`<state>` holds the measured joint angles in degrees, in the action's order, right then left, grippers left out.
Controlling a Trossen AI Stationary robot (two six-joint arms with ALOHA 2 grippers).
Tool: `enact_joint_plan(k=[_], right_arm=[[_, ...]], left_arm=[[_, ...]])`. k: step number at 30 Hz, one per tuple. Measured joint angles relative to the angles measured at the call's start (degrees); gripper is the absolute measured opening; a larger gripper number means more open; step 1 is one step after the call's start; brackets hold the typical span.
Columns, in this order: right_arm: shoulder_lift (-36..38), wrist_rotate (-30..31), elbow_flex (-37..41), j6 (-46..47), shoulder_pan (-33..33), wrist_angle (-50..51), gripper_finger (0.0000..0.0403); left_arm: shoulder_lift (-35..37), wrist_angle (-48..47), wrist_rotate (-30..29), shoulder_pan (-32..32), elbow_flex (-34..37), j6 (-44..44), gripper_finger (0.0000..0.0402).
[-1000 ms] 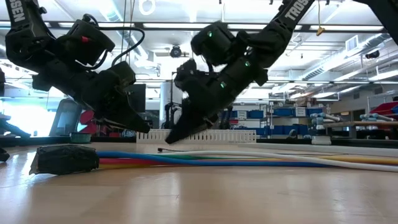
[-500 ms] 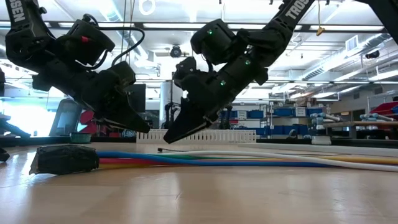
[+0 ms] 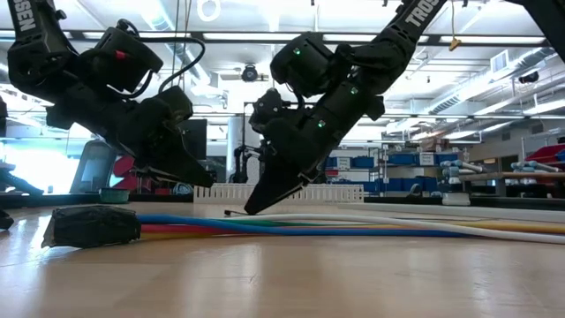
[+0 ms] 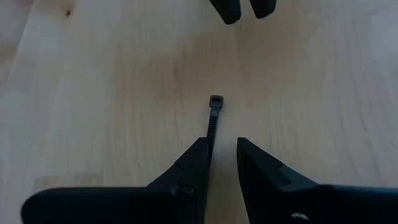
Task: Ziptie cables
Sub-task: Wrap the zip tie around the cable wires
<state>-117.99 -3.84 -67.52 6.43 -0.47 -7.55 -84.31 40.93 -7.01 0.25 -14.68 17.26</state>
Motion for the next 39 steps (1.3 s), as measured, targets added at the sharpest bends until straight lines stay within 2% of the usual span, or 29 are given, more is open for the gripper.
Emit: enact_joint_plan(k=[3,8,13,20,30,34,39], right_arm=[[0.0,0.87,-0.08,-0.05,0.0,0.56,0.0059],[0.0,1.67,-0.09,-1.3,-0.04,1.68,0.0007],[0.0,5.84,-0.09,-1.96,-0.49,3.41,0.0003],[0.29,6.81,-0.06,-0.28,-3.6,3.99,0.0001],[6.91,4.4,0.08,-0.07,-3.83,5.17,0.0018],[7.53,4.25,0.08,-2.23,-3.93,3.34,0.0045],[3.89,4.22,-0.46,-3.28,-4.14,-0.7,0.0092]], left_arm=[[0.0,-0.02,0.0,0.0,0.0,0.0,0.0078],[0.0,-0.02,0.0,0.0,0.0,0.26,0.0078],[0.0,-0.05,0.0,0.0,0.0,1.05,0.0078],[0.0,-0.07,0.04,0.0,0.0,1.24,0.0078],[0.0,0.03,0.11,0.0,-0.02,0.8,0.0078],[0.0,-0.04,0.15,0.0,-0.02,0.02,0.0078],[0.0,-0.07,0.17,0.0,-0.04,-0.41,0.0078]])
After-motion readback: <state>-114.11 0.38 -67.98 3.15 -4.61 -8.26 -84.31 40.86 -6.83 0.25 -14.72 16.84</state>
